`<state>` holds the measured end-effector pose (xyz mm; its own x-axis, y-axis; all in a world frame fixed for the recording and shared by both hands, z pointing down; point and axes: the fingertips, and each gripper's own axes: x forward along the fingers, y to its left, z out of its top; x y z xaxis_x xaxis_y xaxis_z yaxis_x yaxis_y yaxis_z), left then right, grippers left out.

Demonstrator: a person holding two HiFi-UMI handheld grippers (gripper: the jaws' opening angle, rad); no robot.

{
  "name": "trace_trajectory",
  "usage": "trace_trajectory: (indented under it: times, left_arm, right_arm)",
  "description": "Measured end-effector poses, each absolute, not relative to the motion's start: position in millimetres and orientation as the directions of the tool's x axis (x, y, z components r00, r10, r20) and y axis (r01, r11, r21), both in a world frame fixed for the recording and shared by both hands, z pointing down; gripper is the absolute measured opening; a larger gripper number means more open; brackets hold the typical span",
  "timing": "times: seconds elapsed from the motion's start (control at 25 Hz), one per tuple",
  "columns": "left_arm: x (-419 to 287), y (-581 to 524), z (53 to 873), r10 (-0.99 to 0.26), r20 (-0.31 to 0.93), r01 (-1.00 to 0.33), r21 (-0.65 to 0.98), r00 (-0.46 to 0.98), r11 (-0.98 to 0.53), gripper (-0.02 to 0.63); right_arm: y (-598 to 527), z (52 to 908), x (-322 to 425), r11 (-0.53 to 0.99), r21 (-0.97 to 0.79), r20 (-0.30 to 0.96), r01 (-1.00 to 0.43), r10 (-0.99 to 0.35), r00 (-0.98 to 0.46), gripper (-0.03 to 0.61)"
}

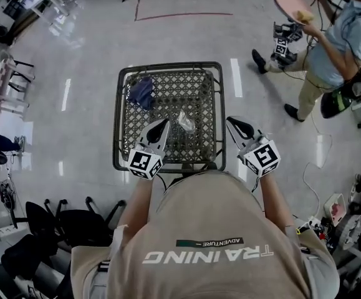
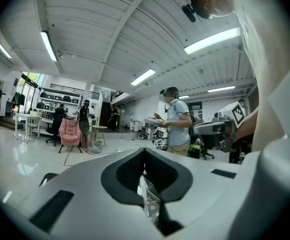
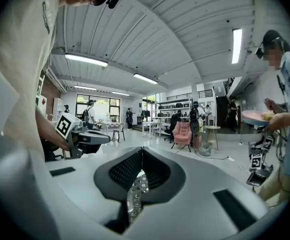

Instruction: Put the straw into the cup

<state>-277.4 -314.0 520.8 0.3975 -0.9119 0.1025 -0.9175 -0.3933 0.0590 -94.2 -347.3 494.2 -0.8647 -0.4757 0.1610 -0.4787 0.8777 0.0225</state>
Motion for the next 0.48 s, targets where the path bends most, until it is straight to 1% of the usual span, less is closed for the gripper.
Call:
trace_trajectory:
  times: [0.32,0.48]
  left_arm:
    - [-295.2,-312.6,469.0,-0.911,0.088,-0.915,0.009,0.402,-0.403,0.017]
    - [-304.3,-313.1,461.7,-0.917,0.083,-0.921,0.015,0.389,-0.389,0.017]
  right_arm:
    - [-362.2,432.6,-114.4,0.886,-0.021,0.007,-0.463,-0.463,-0.886,0.018]
    - [-368.6,401.4,-119.2,0.895,0.009,-0.033,-0.446,-0.446,-0.894,0.018]
